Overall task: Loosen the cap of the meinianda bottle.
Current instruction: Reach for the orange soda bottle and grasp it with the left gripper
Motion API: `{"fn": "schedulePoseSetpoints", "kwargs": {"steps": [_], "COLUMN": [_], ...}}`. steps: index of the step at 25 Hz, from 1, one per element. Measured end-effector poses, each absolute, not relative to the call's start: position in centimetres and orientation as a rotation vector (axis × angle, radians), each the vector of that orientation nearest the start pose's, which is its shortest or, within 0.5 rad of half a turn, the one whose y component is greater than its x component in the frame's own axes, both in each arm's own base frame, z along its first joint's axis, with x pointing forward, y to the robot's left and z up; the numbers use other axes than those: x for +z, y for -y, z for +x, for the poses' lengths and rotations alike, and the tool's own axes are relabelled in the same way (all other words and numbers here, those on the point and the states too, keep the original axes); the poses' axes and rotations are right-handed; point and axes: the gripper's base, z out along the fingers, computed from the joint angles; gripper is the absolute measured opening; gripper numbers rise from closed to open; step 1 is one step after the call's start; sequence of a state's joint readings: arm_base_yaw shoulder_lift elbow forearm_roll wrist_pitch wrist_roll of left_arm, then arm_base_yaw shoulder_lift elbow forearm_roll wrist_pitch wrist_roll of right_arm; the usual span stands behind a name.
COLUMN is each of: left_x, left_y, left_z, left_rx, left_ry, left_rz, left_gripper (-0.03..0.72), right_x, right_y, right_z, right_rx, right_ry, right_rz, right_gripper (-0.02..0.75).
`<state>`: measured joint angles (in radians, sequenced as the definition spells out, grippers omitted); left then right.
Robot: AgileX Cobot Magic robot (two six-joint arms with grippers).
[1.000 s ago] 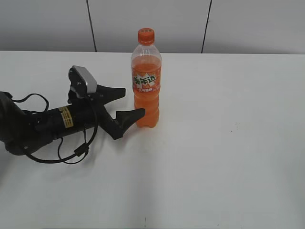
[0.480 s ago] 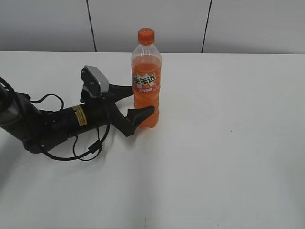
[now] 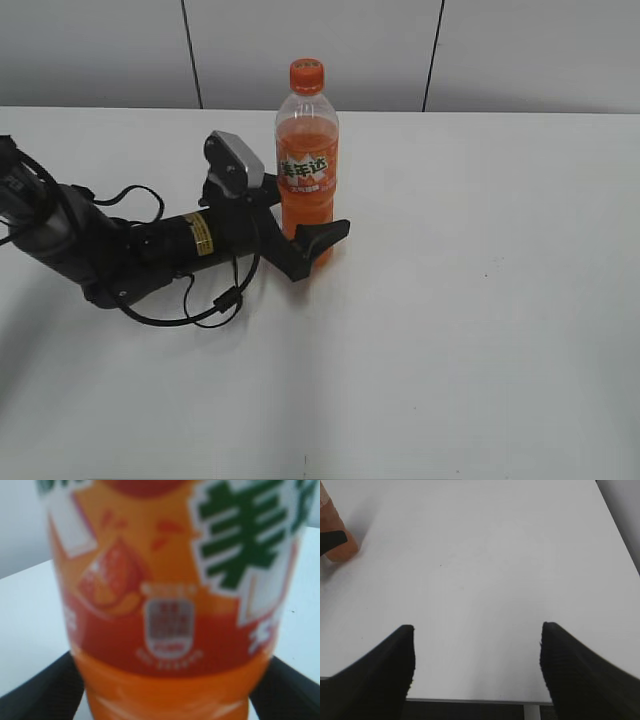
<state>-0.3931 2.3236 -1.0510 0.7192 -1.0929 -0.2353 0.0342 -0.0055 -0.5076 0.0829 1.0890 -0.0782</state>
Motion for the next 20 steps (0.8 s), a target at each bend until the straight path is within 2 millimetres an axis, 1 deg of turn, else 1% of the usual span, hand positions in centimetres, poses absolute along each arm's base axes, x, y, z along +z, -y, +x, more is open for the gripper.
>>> {"fn": "schedulePoseSetpoints", "kwargs": {"steps": [5, 12, 14, 16, 20], "left_x": [6.45, 6.44, 6.43, 6.43, 6.42], "left_y": [20.48, 20.47, 20.47, 20.53, 20.76], "left_z": [36.46, 36.48, 36.47, 36.42, 36.23], "left_rx": [-0.689, -0.687, -0.687, -0.69, -0.7], "left_ry": [-1.6, -1.603, -1.604, -1.602, -1.592], "left_rz": [0.807, 0.807, 0.808, 0.813, 0.838], "left_gripper": [0.591, 0.589, 0.576, 0.542, 0.393], "right_x": [27.73, 27.73, 27.73, 27.73, 27.73], "right_y": [-0.64, -0.64, -0.64, -0.64, -0.64], "right_z": [-0.82, -0.82, -0.82, -0.82, -0.82], "right_rx": [0.072, 0.072, 0.072, 0.072, 0.072], "right_ry": [-2.054, -2.054, -2.054, -2.054, -2.054], "right_rz": [-0.121, -0.121, -0.121, -0.121, -0.121], "right_gripper": [0.585, 0.585, 0.585, 0.585, 0.585]}}
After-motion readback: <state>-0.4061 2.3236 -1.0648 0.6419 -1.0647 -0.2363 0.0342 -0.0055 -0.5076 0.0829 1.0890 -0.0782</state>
